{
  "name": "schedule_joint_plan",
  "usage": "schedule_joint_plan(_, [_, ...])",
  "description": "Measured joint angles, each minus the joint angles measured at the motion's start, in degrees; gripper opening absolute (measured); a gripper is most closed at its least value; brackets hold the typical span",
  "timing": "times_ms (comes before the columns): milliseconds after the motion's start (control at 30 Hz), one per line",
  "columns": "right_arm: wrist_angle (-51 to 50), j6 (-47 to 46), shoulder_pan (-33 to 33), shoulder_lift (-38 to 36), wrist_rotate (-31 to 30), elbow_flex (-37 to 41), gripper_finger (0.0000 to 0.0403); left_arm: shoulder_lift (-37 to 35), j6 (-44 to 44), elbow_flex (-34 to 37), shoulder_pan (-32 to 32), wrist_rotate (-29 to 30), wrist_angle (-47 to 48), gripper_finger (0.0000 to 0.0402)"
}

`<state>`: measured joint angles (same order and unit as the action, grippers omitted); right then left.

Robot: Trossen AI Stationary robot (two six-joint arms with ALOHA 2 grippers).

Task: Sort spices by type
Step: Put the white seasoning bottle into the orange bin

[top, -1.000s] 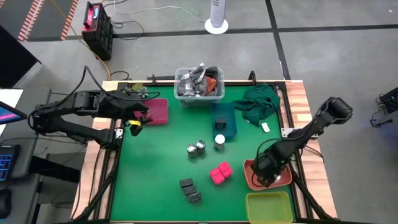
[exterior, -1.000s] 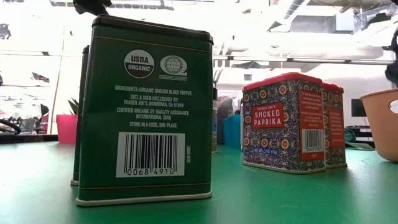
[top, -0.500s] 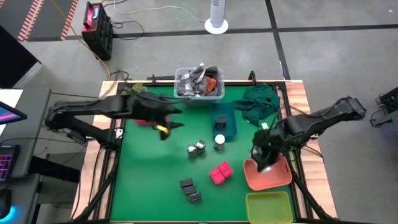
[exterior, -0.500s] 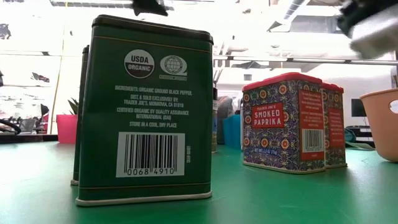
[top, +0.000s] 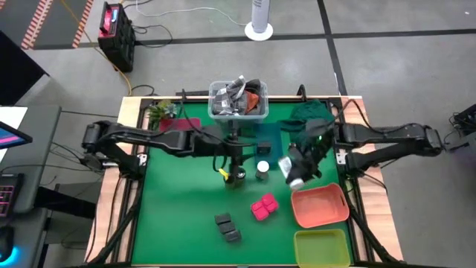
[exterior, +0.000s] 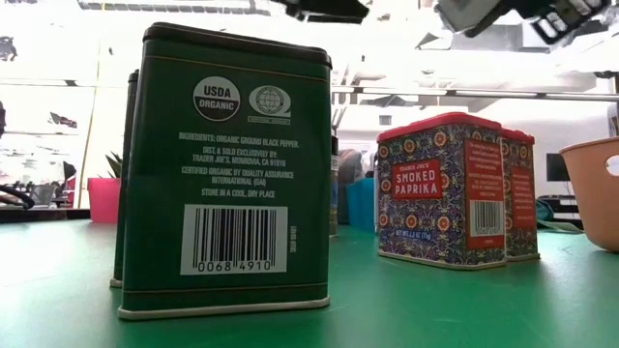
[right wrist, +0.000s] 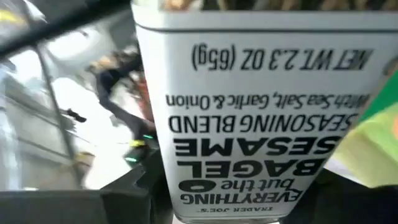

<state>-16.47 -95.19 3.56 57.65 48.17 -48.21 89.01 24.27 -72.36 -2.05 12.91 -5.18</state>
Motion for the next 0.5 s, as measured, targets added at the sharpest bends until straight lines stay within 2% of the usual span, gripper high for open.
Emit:
schedule_joint_plan(67, [3.2,-3.7,2.7,0.0,2.0,0.0,0.0225,0.9,2.2,0.0,-0.7,3.7,-5.6,0.0249])
schedule_joint_plan(133, [5.6,-6.9,5.0,0.0,3.7,0.0,0.0225,1.1,6.0,0.0,-1.4,4.9,-8.8,0.0249])
schedule_joint_plan(267, [9.7,-11.5,9.2,0.9,8.6,0.0,0.0225,1.1,9.8,0.0,-2.1,3.3,-9.1,0.0249])
schedule_joint_plan(367, [13.5,-17.7,11.2,1.9,9.4,0.0,0.0225,1.2,8.3,0.0,-2.1,2.9,-8.4,0.0249])
schedule_joint_plan(500, [23.5,-24.0,13.1,4.7,8.9,0.0,0.0225,2.2,9.3,0.0,-2.3,4.0,-10.4,0.0249])
